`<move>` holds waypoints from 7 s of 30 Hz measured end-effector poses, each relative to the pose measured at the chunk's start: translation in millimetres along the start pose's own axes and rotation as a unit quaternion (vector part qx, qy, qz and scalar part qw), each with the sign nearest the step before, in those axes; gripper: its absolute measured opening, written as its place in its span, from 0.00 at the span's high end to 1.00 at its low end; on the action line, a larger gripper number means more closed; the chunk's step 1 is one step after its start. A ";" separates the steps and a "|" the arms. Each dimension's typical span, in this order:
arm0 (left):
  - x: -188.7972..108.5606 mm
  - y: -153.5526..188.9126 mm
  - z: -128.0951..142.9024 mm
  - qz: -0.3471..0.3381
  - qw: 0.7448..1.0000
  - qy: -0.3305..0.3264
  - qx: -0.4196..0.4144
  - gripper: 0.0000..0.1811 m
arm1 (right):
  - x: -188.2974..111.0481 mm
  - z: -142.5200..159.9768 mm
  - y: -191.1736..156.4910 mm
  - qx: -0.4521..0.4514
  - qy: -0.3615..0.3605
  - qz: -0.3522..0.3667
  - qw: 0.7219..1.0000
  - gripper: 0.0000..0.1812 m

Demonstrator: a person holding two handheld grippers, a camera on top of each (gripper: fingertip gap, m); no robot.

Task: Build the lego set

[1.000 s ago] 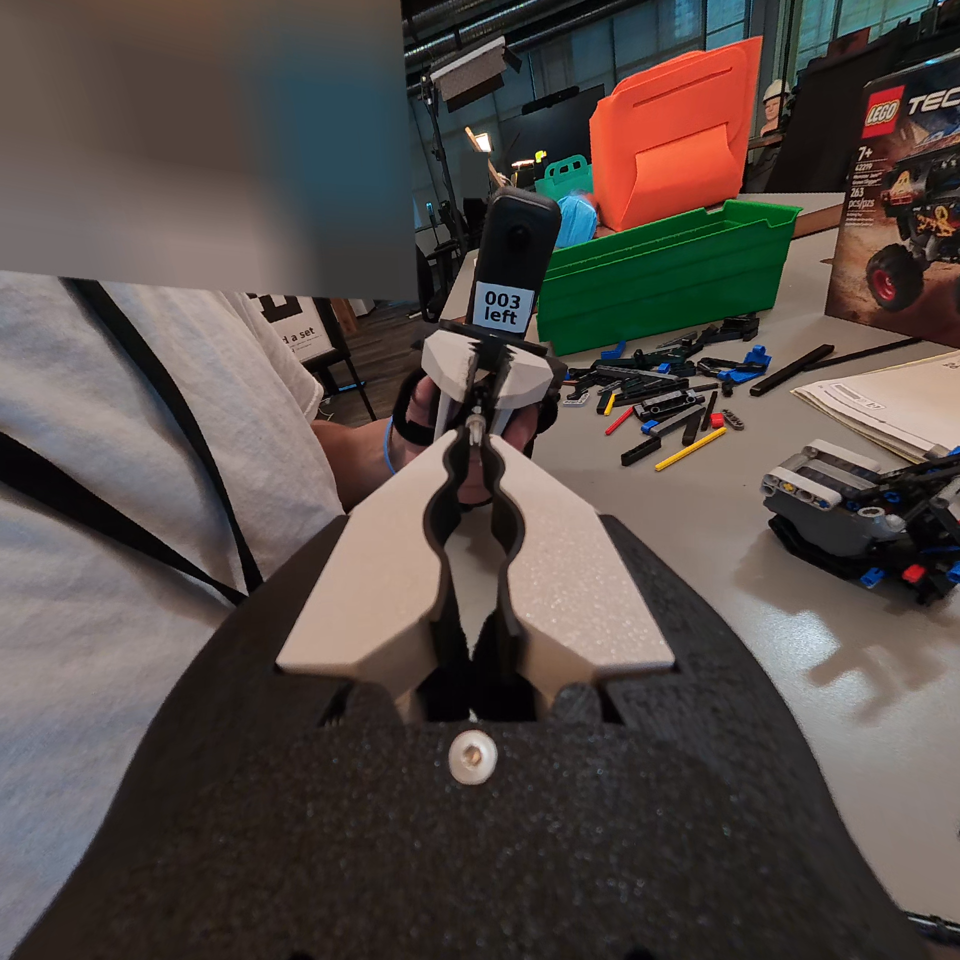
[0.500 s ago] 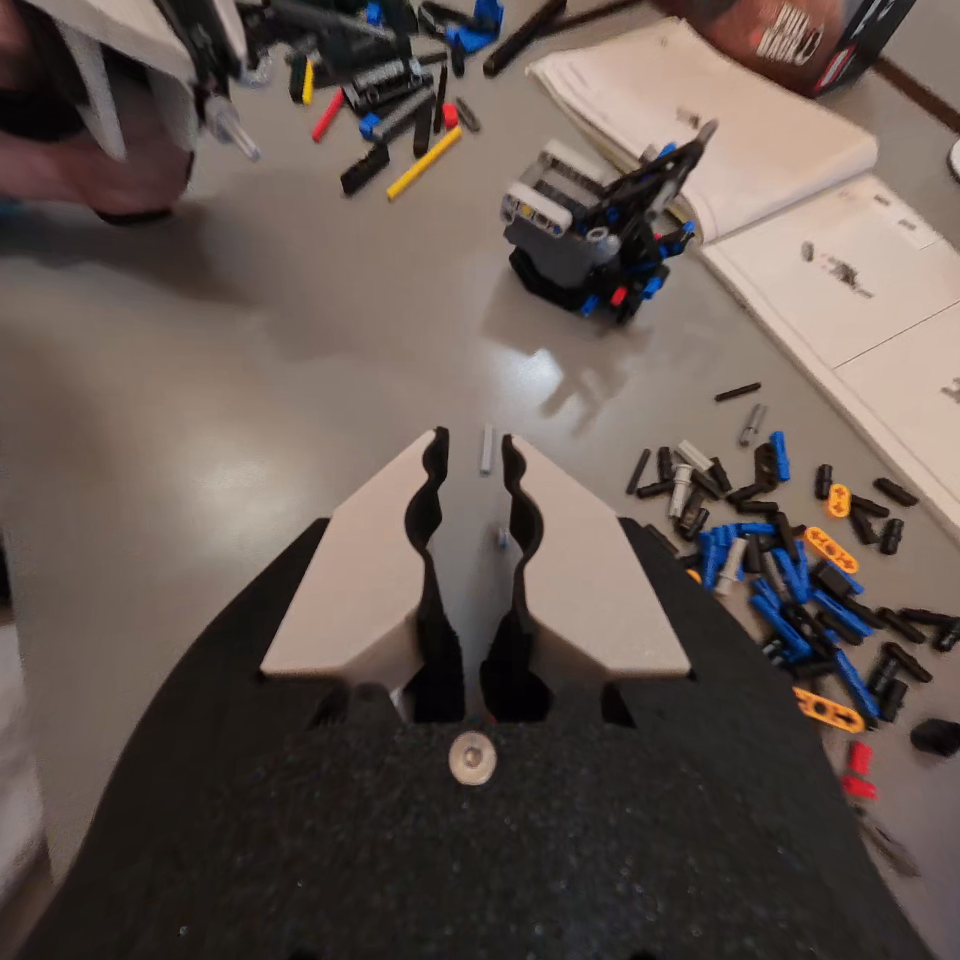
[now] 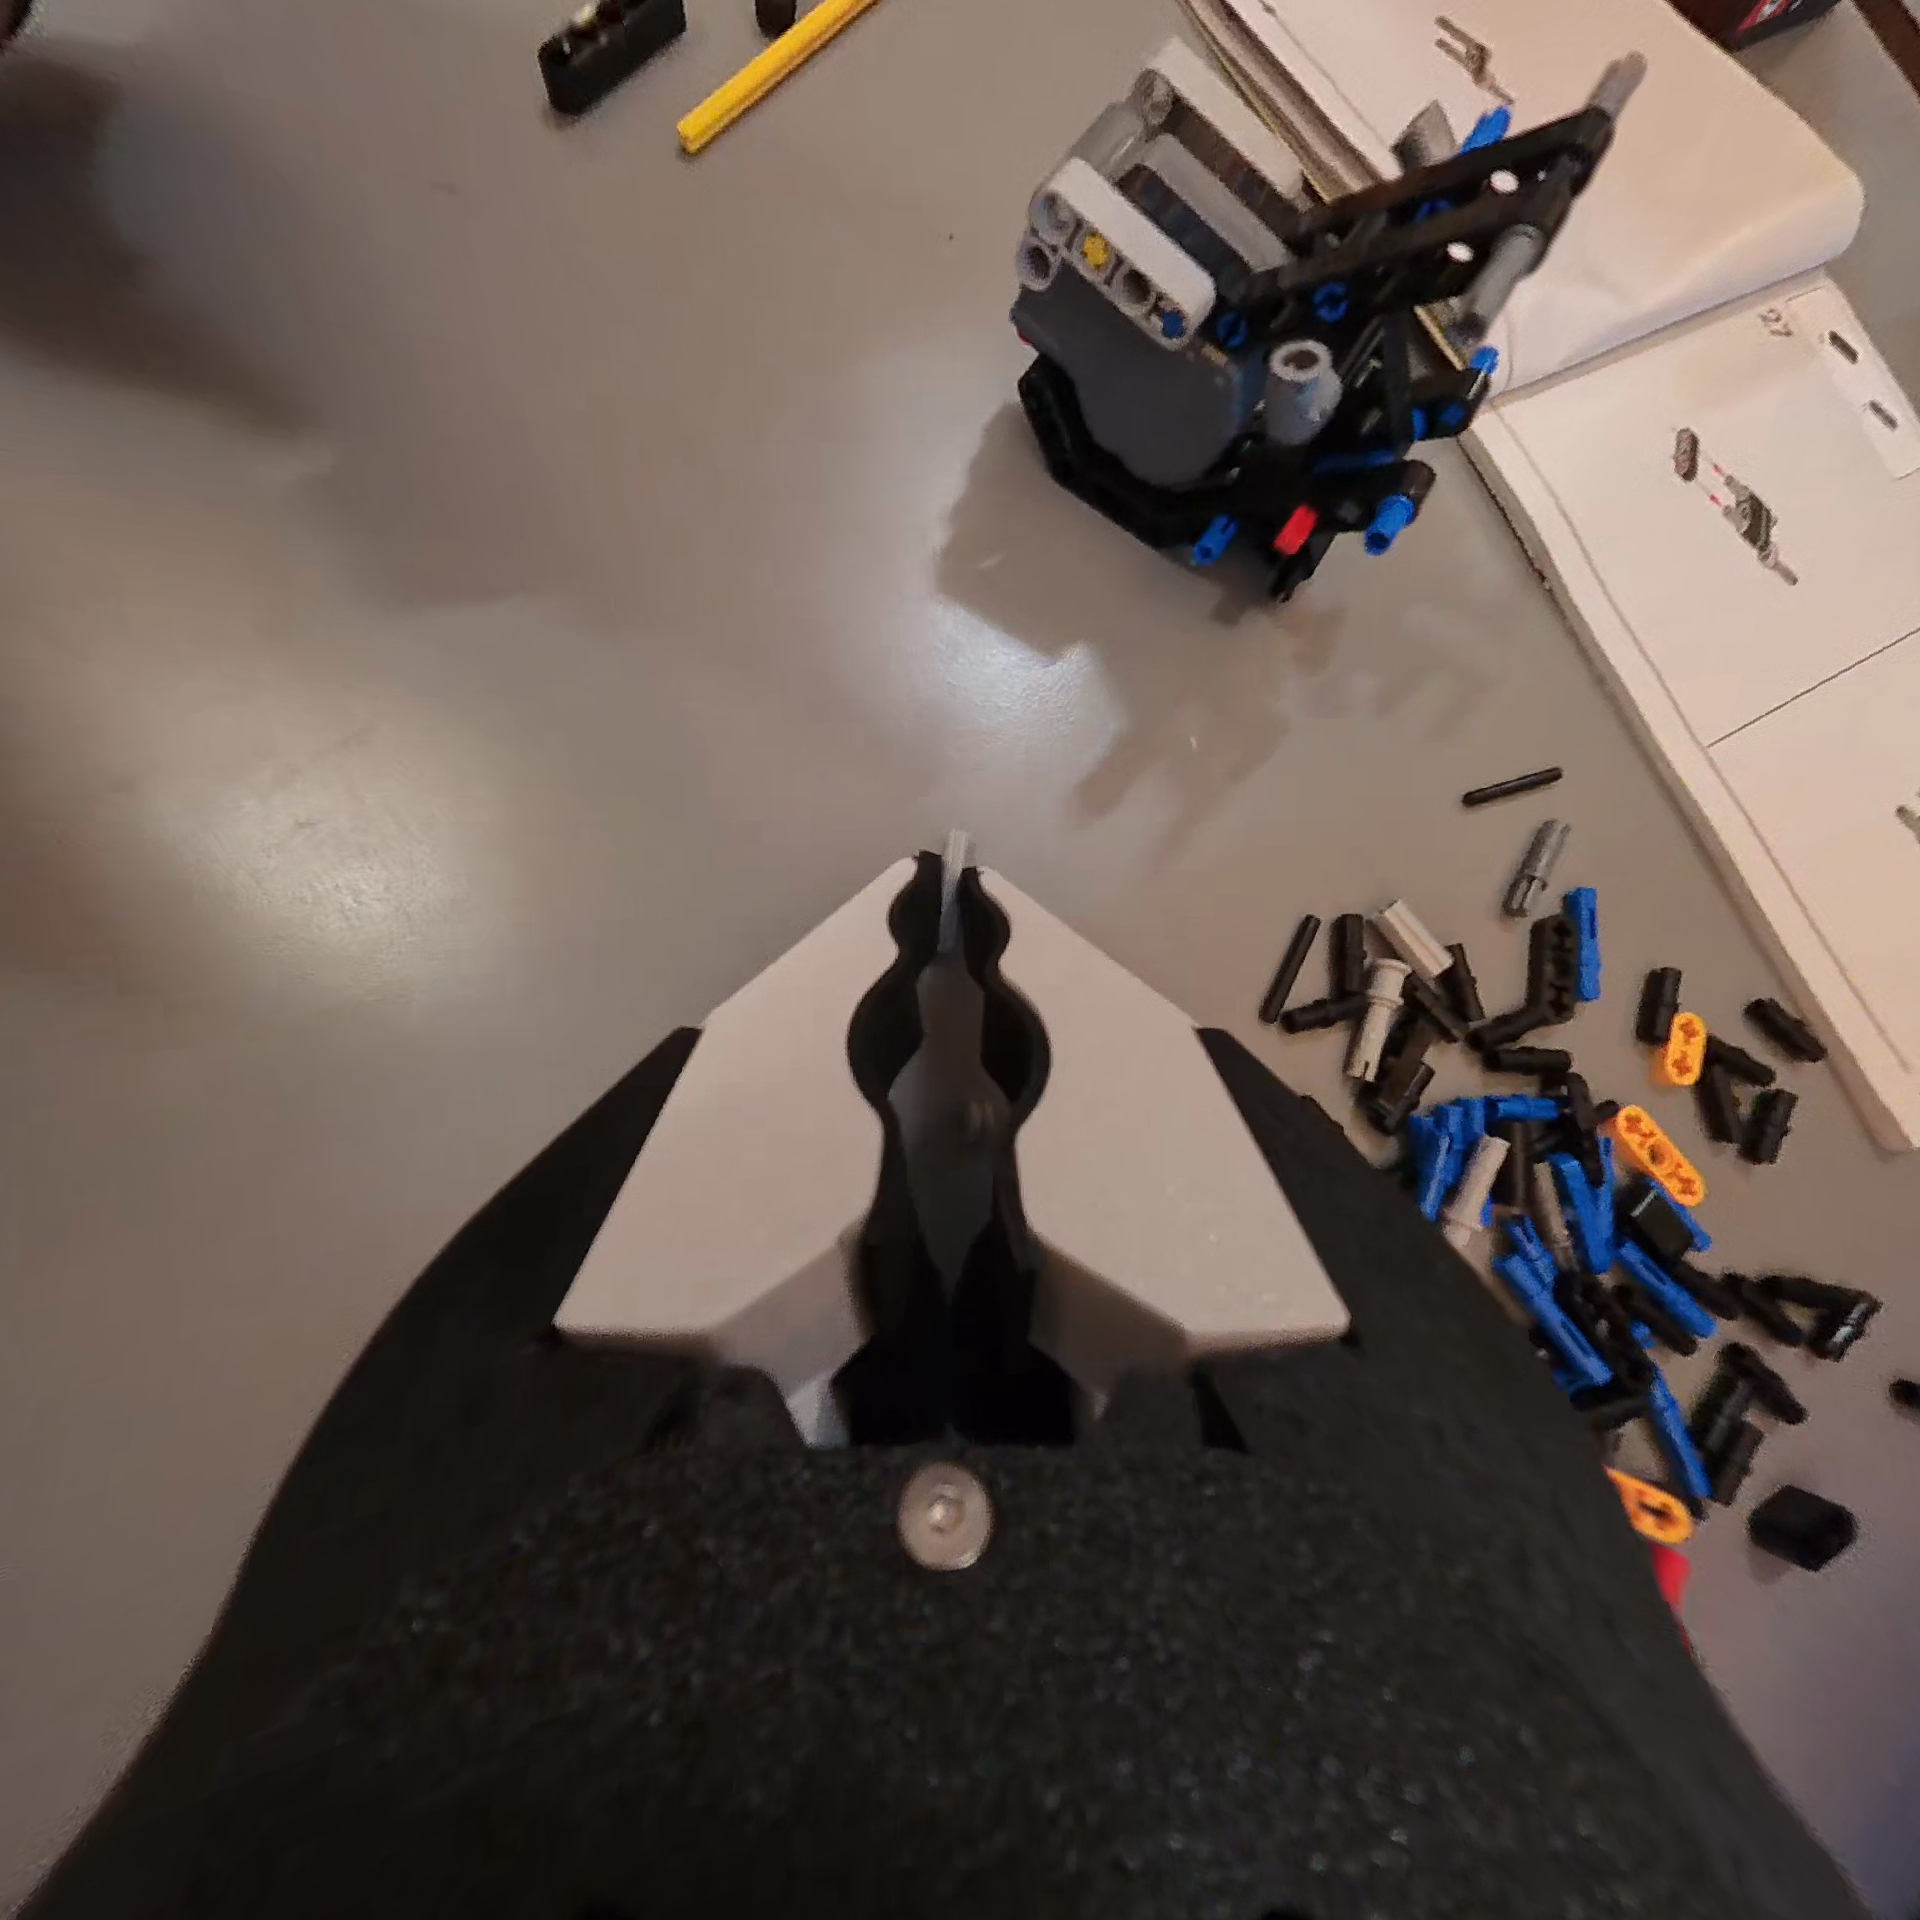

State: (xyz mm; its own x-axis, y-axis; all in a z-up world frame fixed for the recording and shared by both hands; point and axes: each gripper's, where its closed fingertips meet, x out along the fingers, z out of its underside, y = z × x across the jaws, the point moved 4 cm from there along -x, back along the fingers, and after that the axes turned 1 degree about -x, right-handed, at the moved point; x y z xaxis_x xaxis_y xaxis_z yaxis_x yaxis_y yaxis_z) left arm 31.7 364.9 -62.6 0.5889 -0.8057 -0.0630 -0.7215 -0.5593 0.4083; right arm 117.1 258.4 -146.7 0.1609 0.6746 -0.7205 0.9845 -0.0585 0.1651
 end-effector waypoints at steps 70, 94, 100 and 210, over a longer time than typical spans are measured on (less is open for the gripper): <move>31.7 -5.5 7.7 0.191 0.977 -0.071 -0.069 0.97 | -53.6 -66.6 -28.2 -0.101 0.287 -0.217 0.928 0.99; 26.3 -31.5 11.1 0.105 0.987 -0.112 -0.047 0.97 | -32.3 -5.7 -19.5 -0.205 0.044 -0.196 0.958 0.99; 27.2 -26.3 18.3 0.091 0.986 -0.141 -0.004 0.97 | -18.3 7.8 -28.5 -0.222 0.010 -0.214 0.951 0.99; 30.2 16.8 2.1 0.200 0.976 -0.066 -0.061 0.95 | -71.3 -63.4 -47.0 -0.322 0.317 -0.036 0.891 0.98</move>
State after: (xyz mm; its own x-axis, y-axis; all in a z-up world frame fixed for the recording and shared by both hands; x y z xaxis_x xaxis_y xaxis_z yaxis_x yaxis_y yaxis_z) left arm 36.6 330.7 -59.5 0.2108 -0.9775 0.0095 -0.8301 -0.1739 0.5298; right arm 55.0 259.7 -60.3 -0.1735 0.9518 -0.2529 0.7139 0.2984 0.6335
